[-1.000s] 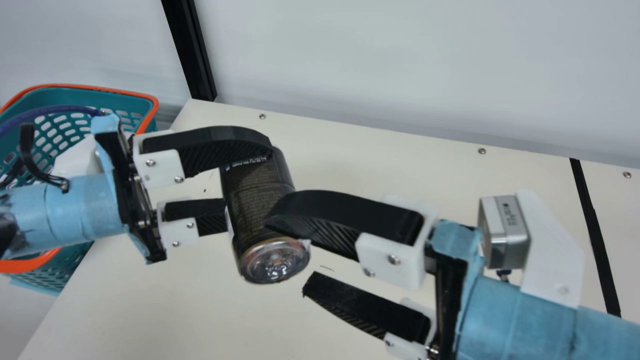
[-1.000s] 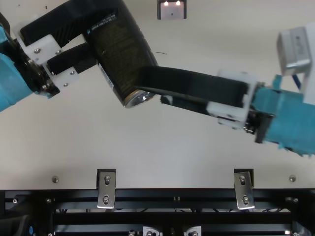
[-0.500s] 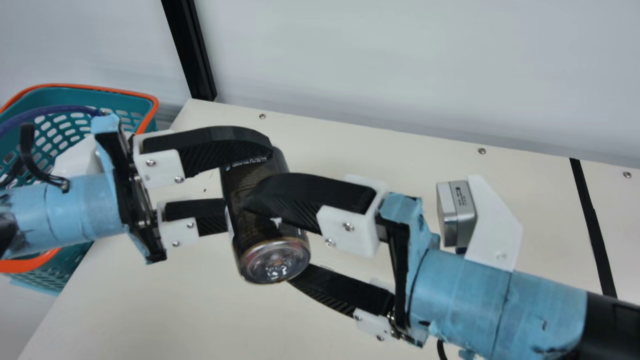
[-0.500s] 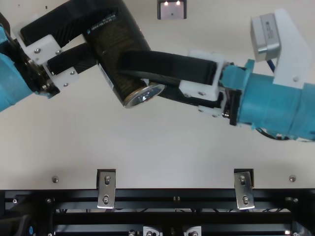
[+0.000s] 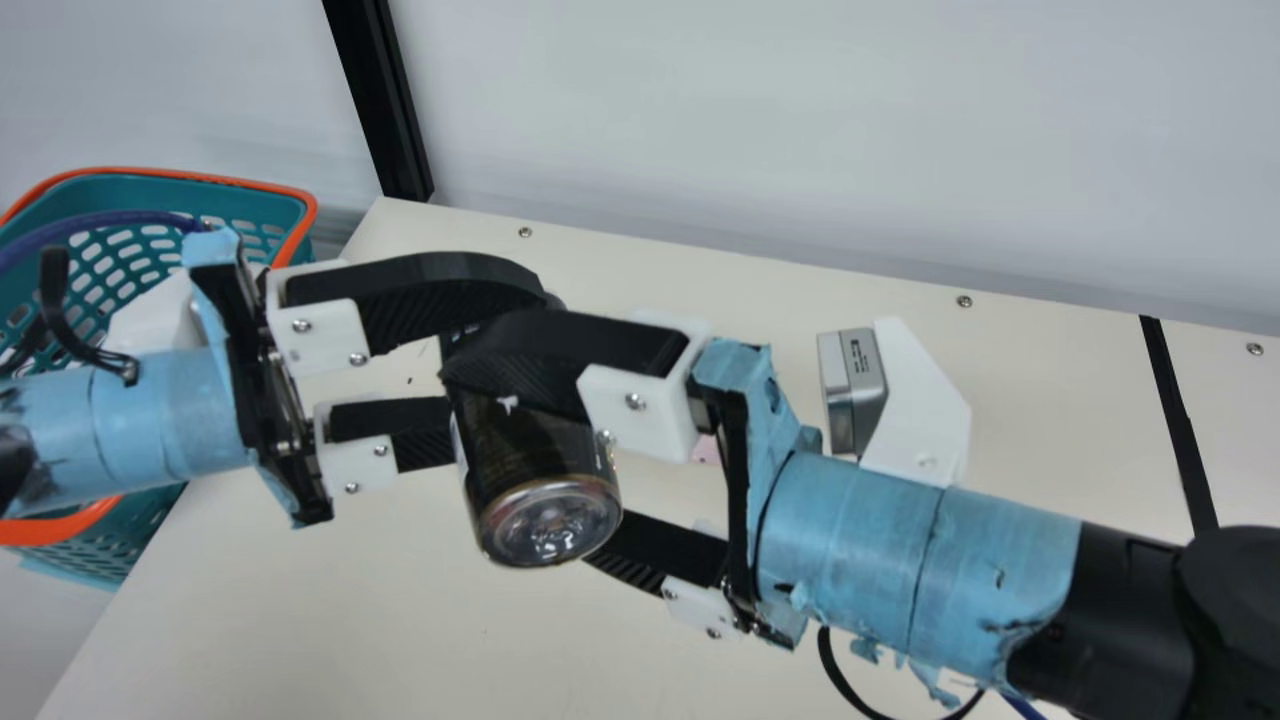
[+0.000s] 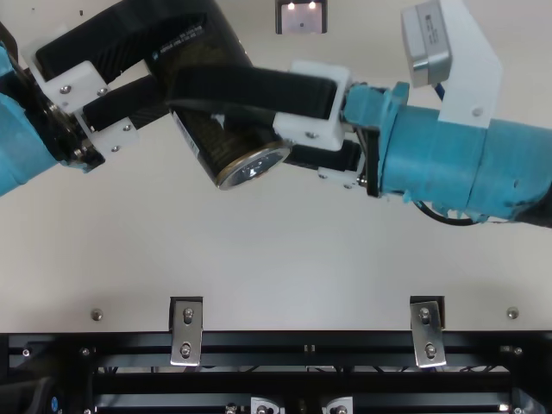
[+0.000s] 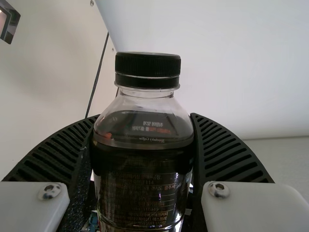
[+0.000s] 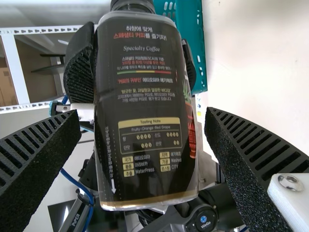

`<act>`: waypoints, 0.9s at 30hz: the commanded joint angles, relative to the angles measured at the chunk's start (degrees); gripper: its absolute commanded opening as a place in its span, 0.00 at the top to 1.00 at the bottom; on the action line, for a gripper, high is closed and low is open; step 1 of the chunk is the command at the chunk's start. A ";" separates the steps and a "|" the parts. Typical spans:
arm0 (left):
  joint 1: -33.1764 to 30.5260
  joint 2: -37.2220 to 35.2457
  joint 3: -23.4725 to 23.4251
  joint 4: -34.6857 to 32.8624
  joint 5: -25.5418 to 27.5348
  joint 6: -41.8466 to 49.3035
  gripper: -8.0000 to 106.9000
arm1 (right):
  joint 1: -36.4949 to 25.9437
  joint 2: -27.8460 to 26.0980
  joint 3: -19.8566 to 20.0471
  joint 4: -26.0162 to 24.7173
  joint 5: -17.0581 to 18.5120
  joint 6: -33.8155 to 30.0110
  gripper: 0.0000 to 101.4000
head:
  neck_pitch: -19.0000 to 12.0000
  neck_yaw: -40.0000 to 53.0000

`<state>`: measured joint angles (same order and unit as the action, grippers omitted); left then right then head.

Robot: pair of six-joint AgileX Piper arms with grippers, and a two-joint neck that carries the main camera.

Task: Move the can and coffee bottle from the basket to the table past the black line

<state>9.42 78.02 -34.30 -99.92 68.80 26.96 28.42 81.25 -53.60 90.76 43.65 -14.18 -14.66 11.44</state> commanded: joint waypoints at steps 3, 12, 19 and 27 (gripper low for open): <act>0.00 0.00 0.00 0.00 0.00 0.00 0.84 | 0.00 0.00 0.00 -0.04 -0.12 0.00 1.00 | -0.45 -0.15; 0.07 -0.24 -0.33 0.18 -0.05 -0.64 0.15 | 0.00 0.00 0.00 -0.11 -0.17 -0.16 1.00 | -0.45 -0.15; 3.22 -3.42 -0.85 1.41 -6.90 -1.74 0.15 | 0.00 0.00 0.00 -0.11 -0.17 -0.16 1.00 | -0.45 -0.15; 5.83 -10.15 -7.59 20.65 -24.32 -4.08 0.15 | -0.06 -0.04 -0.16 -0.27 -0.20 0.03 1.00 | -0.45 -0.15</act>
<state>15.39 68.70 -40.34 -88.26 51.31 23.34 28.42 81.25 -53.65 90.47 43.48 -14.28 -14.37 11.44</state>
